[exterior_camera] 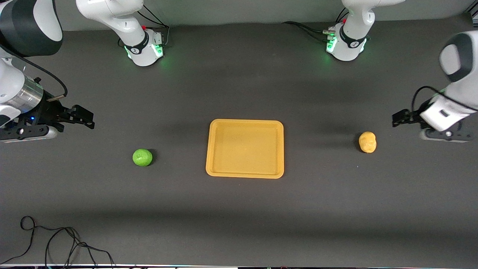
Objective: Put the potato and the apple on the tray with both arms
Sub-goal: 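Lower the left gripper onto the yellow potato and close it, then lift the potato with the left gripper and carry it over the tray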
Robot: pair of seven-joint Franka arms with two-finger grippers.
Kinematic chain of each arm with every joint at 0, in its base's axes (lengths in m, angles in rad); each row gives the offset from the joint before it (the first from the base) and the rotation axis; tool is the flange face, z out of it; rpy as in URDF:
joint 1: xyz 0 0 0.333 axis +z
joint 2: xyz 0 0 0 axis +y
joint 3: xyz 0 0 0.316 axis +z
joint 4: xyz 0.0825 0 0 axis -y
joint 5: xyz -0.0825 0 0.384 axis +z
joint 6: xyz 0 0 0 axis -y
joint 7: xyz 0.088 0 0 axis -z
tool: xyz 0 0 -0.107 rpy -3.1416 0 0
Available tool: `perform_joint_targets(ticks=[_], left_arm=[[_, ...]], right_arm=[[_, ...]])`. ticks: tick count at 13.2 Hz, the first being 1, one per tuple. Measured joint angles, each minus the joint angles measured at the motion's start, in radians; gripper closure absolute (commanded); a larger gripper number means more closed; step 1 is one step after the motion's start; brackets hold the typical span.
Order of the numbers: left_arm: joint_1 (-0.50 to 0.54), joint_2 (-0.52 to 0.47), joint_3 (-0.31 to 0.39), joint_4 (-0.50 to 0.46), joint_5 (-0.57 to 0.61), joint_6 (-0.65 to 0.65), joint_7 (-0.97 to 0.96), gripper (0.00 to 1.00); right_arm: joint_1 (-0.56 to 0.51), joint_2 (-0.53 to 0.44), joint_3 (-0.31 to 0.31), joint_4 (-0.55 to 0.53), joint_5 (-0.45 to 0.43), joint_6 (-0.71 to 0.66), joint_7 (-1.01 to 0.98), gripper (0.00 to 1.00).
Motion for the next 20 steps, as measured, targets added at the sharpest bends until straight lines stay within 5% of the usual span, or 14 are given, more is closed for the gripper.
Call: perform_joint_targets(ticks=[4, 14, 15, 17, 20], left_arm=[[-0.01, 0.087, -0.007, -0.21, 0.0, 0.353, 0.0, 0.0], [-0.015, 0.346, -0.007, -0.218, 0.002, 0.641, 0.002, 0.05], [-0.015, 0.346, -0.006, -0.22, 0.002, 0.639, 0.002, 0.12], [-0.015, 0.346, -0.006, -0.228, 0.002, 0.638, 0.002, 0.6], [-0.015, 0.342, -0.005, -0.228, 0.002, 0.621, 0.001, 0.69]], right_arm=[[0.0, -0.007, -0.001, 0.0, 0.0, -0.003, 0.0, 0.0], [0.0, -0.015, -0.016, -0.002, 0.0, -0.016, 0.0, 0.0], [0.0, -0.014, -0.016, -0.003, 0.0, -0.016, 0.0, 0.0], [0.0, -0.014, -0.016, -0.004, 0.0, -0.016, 0.0, 0.0], [0.0, -0.013, -0.016, -0.006, 0.0, -0.016, 0.0, 0.0]])
